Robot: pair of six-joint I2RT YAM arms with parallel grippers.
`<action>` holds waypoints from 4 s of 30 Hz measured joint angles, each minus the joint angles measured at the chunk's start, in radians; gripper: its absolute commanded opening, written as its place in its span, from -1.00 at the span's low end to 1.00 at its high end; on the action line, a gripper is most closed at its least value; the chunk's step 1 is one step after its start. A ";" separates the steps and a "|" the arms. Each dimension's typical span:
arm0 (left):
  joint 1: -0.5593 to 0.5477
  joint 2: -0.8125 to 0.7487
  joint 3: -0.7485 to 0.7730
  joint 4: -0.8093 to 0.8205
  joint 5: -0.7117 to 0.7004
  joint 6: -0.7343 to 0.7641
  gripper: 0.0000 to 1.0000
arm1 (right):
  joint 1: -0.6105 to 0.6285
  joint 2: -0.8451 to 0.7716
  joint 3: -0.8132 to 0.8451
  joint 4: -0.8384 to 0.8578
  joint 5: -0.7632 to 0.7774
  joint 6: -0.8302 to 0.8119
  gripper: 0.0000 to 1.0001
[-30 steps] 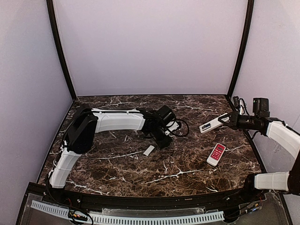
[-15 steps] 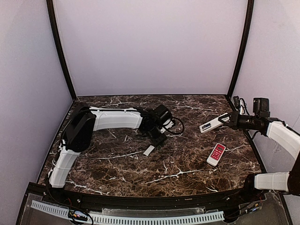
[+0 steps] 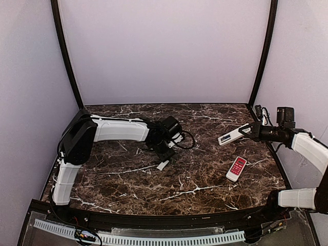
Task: Load the batteries into the remote control
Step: Adjust the battery at the center of the board, then pick up the battery from the center of the board.
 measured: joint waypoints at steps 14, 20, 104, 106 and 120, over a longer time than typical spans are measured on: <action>-0.003 -0.015 0.010 0.042 0.107 0.009 0.12 | 0.000 0.000 -0.005 0.000 -0.005 0.000 -1.00; -0.025 -0.015 0.011 0.068 0.190 0.009 0.13 | 0.000 0.000 -0.006 0.000 -0.005 0.000 -1.00; 0.055 -0.060 -0.061 0.144 0.637 0.865 -0.06 | 0.000 -0.008 -0.019 0.017 -0.049 0.023 -1.00; 0.055 -0.046 -0.058 0.131 0.639 0.879 -0.10 | 0.000 -0.011 -0.019 0.017 -0.049 0.023 -1.00; 0.058 -0.003 -0.058 0.076 0.612 0.921 -0.39 | -0.002 -0.016 -0.022 0.018 -0.049 0.023 -1.00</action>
